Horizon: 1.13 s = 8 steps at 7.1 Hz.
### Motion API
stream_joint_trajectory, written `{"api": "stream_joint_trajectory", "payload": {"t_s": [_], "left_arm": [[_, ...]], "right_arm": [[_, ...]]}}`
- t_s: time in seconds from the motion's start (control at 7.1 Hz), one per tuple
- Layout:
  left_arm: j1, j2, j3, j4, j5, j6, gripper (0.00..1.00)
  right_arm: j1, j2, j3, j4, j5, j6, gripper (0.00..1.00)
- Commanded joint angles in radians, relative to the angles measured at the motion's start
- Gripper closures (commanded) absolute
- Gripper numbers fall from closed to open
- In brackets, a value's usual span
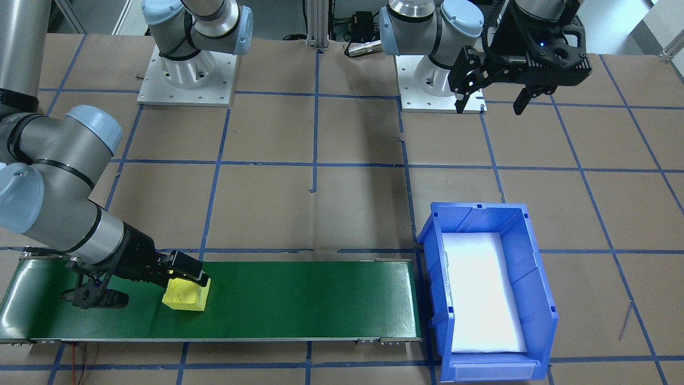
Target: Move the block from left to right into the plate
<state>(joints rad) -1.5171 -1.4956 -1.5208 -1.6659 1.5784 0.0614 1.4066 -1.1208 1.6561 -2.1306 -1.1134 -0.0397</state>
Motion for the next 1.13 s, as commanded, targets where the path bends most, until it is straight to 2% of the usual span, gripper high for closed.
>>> {"api": "stream_joint_trajectory", "payload": {"t_s": [0.0,0.14,0.28,0.42,0.56,0.7,0.85,0.99], "left_arm": [[0.0,0.0,-0.001,0.0,0.0,0.0,0.0],[0.0,0.002,-0.001,0.0,0.0,0.0,0.0],[0.0,0.002,-0.001,0.0,0.0,0.0,0.0],[0.0,0.002,-0.001,0.0,0.0,0.0,0.0],[0.0,0.002,0.001,0.0,0.0,0.0,0.0],[0.0,0.002,-0.001,0.0,0.0,0.0,0.0],[0.0,0.002,0.001,0.0,0.0,0.0,0.0],[0.0,0.002,0.001,0.0,0.0,0.0,0.0]], "right_arm": [[0.0,0.015,0.024,-0.008,-0.072,-0.026,0.14],[0.0,0.016,0.016,-0.009,-0.113,-0.043,0.45],[-0.002,0.004,-0.004,-0.008,-0.197,-0.102,0.68],[-0.003,-0.025,-0.018,-0.008,-0.317,-0.206,0.7],[-0.005,-0.074,0.0,0.004,-0.485,-0.32,0.7],[-0.036,-0.132,0.063,0.017,-0.631,-0.407,0.7],[-0.122,-0.236,0.164,0.032,-0.678,-0.457,0.71],[-0.238,-0.307,0.263,0.032,-0.674,-0.561,0.76]]}}
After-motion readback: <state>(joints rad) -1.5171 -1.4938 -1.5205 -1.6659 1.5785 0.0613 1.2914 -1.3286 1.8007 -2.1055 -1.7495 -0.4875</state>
